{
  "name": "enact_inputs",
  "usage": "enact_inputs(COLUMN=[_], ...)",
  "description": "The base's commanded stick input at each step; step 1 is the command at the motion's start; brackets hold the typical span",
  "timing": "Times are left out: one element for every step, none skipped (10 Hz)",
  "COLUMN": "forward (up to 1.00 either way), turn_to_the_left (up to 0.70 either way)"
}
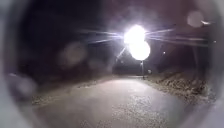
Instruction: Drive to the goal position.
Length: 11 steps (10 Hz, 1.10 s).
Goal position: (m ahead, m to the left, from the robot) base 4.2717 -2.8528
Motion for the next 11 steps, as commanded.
enact_inputs(forward=[0.70,0.70,0.80,0.85,0.90,0.98,1.00,1.00,1.00,1.00,1.00], turn_to_the_left=[0.00,0.00,0.00,0.00,0.00,0.00,0.01,0.01,0.00,0.00,0.03])
